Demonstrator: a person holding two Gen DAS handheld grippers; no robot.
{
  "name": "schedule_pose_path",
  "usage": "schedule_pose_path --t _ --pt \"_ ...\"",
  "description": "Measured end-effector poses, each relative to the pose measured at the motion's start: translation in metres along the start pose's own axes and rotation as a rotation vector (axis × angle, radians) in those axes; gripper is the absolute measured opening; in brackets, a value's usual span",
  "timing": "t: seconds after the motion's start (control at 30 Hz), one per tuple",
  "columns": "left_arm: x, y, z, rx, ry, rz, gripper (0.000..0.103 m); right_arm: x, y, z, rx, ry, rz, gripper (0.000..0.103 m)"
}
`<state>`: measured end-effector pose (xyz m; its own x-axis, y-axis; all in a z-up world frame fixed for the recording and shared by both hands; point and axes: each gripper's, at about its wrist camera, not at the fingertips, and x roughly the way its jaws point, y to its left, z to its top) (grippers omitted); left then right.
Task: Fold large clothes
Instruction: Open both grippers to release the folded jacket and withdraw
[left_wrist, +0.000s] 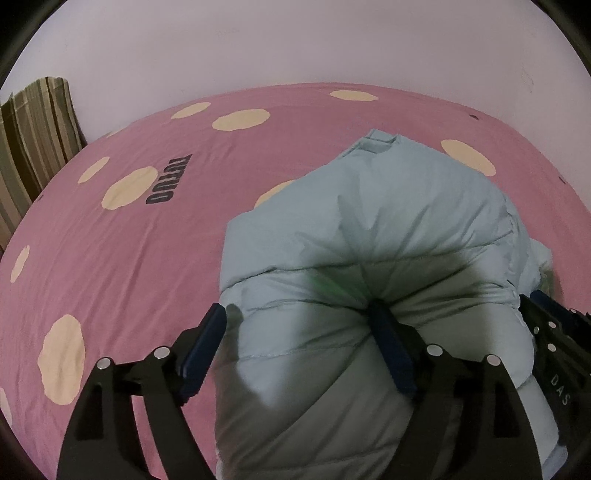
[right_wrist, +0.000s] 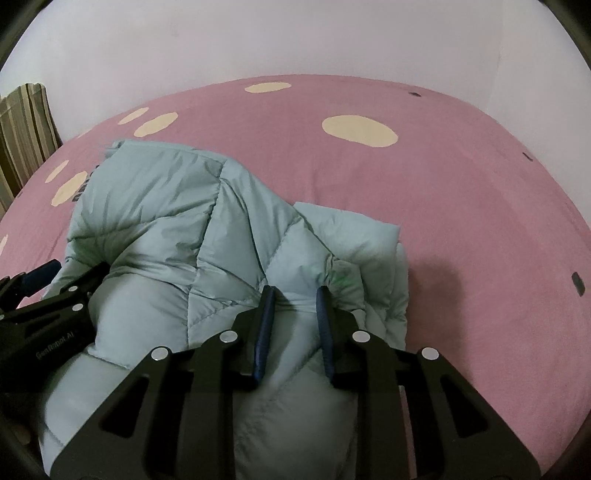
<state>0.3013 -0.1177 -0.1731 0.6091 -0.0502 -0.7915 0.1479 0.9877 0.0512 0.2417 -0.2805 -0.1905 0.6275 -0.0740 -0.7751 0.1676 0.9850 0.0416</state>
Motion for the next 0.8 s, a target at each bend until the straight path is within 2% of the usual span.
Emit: schedule_pose_path --t 0.07,0.13,0.17,0.33,0.47,0.57,0.8 --pt "-0.006 0.000 0.002 0.014 -0.004 -0.001 0.079 -0.006 0.000 0.002 0.001 0.000 0.001 0.035" --pt "-0.014 0.000 0.003 0.031 -0.016 0.001 0.079 -0.017 -0.002 0.006 0.011 -0.005 -0.011 0.059" --pt "-0.021 0.000 0.003 0.043 -0.033 0.004 0.079 -0.022 -0.002 0.008 0.014 -0.012 -0.018 0.065" --pt "-0.070 0.003 0.005 0.055 -0.144 0.019 0.079 -0.068 -0.004 0.015 0.036 -0.066 -0.021 0.065" --pt "-0.118 0.009 0.002 0.032 -0.212 0.037 0.083 -0.108 -0.003 0.015 0.051 -0.111 -0.019 0.075" --pt "-0.150 0.012 -0.005 0.017 -0.252 0.057 0.086 -0.137 0.003 0.008 0.045 -0.144 -0.020 0.082" --pt "-0.197 0.014 -0.030 0.023 -0.295 0.103 0.087 -0.185 0.011 -0.019 0.019 -0.212 -0.024 0.085"
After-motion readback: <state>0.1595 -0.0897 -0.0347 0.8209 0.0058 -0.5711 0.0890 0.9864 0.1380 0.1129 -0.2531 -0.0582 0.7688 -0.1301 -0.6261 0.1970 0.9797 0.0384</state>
